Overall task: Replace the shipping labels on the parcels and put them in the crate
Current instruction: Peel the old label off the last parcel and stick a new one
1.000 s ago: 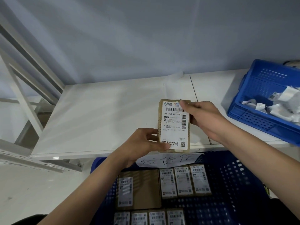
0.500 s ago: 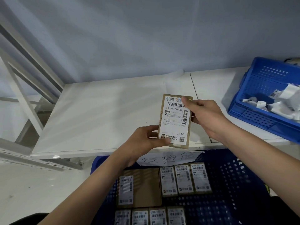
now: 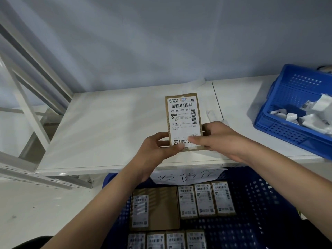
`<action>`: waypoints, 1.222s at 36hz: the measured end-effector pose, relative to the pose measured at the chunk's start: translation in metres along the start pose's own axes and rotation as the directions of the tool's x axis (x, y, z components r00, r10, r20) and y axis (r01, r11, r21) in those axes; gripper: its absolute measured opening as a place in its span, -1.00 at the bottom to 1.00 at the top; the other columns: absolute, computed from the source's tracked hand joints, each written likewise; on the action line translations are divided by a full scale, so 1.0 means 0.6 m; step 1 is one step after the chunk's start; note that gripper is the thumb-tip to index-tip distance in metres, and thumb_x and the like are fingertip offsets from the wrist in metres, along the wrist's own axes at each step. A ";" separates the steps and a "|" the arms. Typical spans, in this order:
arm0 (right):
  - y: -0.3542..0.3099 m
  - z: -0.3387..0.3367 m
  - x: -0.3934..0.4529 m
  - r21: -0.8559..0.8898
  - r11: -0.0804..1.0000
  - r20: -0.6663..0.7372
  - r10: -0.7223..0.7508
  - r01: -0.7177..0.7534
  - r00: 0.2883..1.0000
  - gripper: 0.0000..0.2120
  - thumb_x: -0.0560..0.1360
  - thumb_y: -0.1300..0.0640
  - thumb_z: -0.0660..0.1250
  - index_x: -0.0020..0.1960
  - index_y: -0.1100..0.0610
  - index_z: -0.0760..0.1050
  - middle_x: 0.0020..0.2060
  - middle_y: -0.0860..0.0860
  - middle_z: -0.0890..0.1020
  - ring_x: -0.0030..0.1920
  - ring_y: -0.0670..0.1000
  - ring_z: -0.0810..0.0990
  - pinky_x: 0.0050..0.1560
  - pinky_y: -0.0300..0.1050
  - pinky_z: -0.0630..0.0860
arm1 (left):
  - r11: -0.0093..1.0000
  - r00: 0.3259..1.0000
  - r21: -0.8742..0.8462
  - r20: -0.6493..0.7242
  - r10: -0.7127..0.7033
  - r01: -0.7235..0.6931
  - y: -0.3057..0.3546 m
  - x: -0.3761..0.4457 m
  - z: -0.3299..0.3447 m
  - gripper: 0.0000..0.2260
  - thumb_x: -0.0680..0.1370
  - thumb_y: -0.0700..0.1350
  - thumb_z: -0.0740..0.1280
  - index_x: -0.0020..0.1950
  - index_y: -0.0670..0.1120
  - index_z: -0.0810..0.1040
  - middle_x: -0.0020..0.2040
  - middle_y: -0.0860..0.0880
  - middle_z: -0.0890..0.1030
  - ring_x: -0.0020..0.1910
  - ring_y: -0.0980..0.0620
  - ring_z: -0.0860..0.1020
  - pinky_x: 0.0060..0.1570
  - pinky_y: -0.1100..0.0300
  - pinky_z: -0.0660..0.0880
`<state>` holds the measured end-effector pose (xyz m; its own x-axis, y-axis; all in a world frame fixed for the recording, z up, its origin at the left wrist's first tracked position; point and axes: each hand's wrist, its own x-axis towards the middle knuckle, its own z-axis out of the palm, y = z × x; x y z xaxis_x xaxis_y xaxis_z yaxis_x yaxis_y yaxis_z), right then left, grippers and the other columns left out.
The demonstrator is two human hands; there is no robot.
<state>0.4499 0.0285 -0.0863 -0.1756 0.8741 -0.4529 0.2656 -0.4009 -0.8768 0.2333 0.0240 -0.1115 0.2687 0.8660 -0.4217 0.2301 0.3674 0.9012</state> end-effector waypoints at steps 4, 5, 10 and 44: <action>0.003 -0.002 0.001 -0.033 0.999 -0.006 0.009 -0.009 1.000 -0.75 0.48 0.10 0.52 0.13 0.00 0.61 0.04 -0.10 0.72 0.06 -0.09 0.69 0.19 -0.11 0.61 | 0.996 0.999 0.085 -0.048 0.011 -0.007 0.007 -0.002 0.003 -0.13 0.15 0.34 0.62 0.40 0.11 0.52 0.29 0.14 0.63 0.38 0.11 0.49 0.41 -0.08 0.45; 0.004 -0.002 0.001 -0.041 0.999 -0.002 0.015 -0.015 1.000 -0.73 0.47 0.08 0.53 0.15 0.01 0.61 0.05 -0.11 0.72 0.07 -0.10 0.69 0.18 -0.12 0.61 | 0.996 0.998 0.094 -0.059 0.016 -0.011 0.010 -0.004 0.003 -0.12 0.14 0.35 0.61 0.41 0.12 0.52 0.32 0.14 0.61 0.39 0.12 0.47 0.42 -0.08 0.44; 0.009 -0.003 0.000 0.013 0.999 0.059 0.035 -0.036 0.998 -0.67 0.47 0.09 0.52 0.22 0.07 0.60 0.06 -0.09 0.72 0.06 -0.12 0.69 0.04 -0.24 0.63 | 1.000 0.997 0.016 -0.074 0.021 -0.020 0.016 -0.005 0.001 -0.37 0.35 0.18 0.60 0.34 -0.01 0.59 0.15 0.09 0.71 0.20 0.07 0.65 0.33 -0.03 0.52; 0.063 0.046 -0.133 -0.027 0.997 -0.467 -0.079 0.075 0.881 -0.73 0.45 0.15 0.54 -0.01 -0.12 0.53 -0.12 -0.27 0.61 -0.10 -0.33 0.57 -0.24 -0.47 0.48 | 0.981 0.925 0.165 -0.346 0.158 -0.105 -0.022 -0.099 0.138 -0.66 0.48 -0.15 0.56 0.23 0.00 0.63 -0.13 0.29 0.64 -0.13 0.40 0.63 -0.24 0.43 0.56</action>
<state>0.4478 -0.0644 -0.0879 0.2675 0.9295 -0.2540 0.2774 -0.3268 -0.9035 0.2917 -0.0607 -0.1068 -0.0391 0.9762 -0.2132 0.3517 0.2131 0.9115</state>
